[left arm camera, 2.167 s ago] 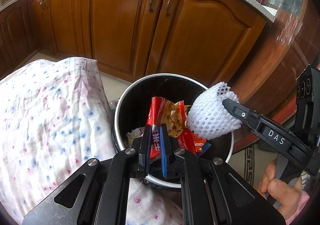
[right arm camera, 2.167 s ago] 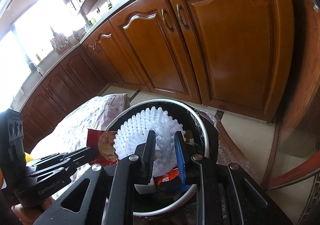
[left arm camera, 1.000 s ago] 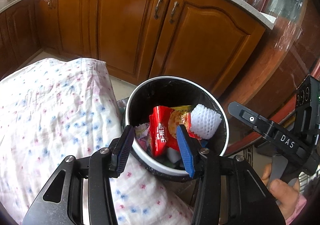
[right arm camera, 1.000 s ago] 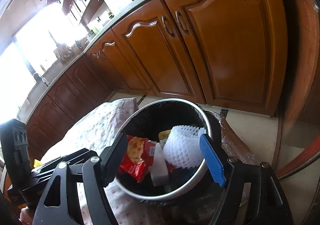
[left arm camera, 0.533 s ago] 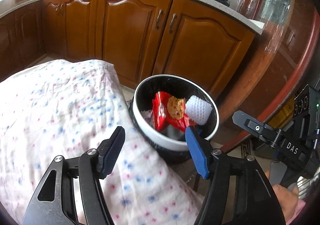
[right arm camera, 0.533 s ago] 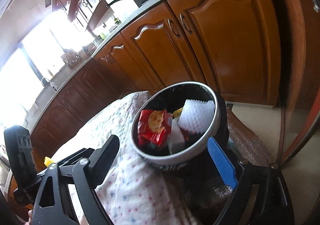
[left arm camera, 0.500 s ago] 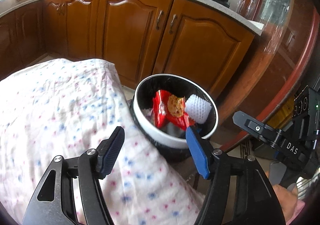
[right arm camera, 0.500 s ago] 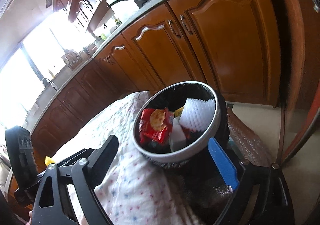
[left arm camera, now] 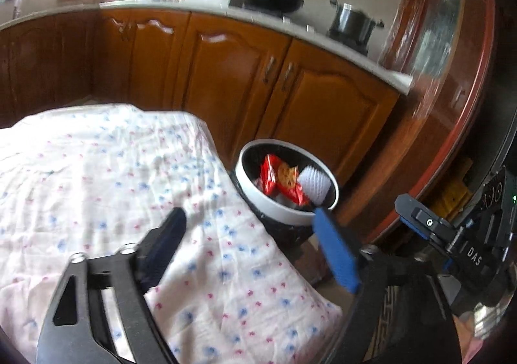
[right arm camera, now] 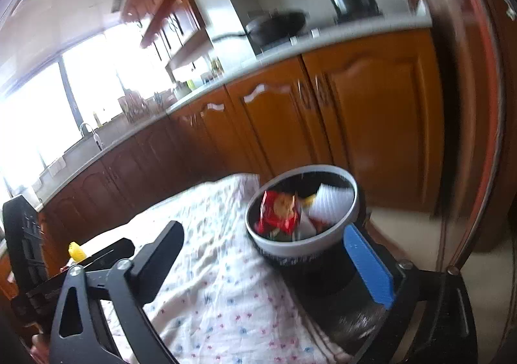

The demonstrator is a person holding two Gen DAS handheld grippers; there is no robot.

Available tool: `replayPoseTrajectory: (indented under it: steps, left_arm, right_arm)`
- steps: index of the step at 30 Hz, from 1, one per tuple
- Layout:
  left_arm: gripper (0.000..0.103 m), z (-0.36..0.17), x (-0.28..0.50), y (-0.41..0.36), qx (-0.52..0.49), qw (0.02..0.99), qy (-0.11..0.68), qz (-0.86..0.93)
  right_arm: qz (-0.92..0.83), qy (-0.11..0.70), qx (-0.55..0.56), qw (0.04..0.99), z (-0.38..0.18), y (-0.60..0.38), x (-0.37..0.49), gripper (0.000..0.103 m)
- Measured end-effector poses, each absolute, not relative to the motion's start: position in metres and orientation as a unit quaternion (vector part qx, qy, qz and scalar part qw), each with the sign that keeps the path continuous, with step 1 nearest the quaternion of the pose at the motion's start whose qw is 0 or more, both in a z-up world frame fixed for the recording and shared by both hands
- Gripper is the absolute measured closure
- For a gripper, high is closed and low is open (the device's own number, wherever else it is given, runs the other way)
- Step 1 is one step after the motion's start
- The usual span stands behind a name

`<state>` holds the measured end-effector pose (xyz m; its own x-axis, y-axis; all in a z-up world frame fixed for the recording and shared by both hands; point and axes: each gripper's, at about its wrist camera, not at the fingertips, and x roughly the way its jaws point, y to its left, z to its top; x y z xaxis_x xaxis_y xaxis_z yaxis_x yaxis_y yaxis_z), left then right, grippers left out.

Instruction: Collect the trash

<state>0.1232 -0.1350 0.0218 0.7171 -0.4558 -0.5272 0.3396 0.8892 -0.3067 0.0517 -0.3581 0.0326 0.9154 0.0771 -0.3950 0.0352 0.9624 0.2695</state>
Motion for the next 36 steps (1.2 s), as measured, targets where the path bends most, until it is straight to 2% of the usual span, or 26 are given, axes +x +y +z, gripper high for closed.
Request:
replayPoseTrajectory:
  steps: [6,10,19,36]
  left_arm:
    - [0.0,0.033,0.087,-0.121,-0.066,0.953,0.234,-0.18]
    - [0.0,0.027,0.072,-0.119,-0.034,0.97,0.193,-0.141]
    - [0.0,0.013,0.061,-0.116,-0.001,0.977,0.187,-0.103]
    - [0.0,0.009,0.057,-0.106,0.004,0.979,0.192,-0.066]
  right_arm:
    - [-0.01,0.148,0.073,0.986,0.034,-0.331,0.028,0.0]
    - [-0.004,0.15,0.067,0.986,0.021,-0.325,0.028,0.0]
    - [0.008,0.149,0.077,0.986,0.007,-0.323,0.025,0.0]
    - [0.017,0.157,0.069,0.985,0.002,-0.312,0.028,0.0]
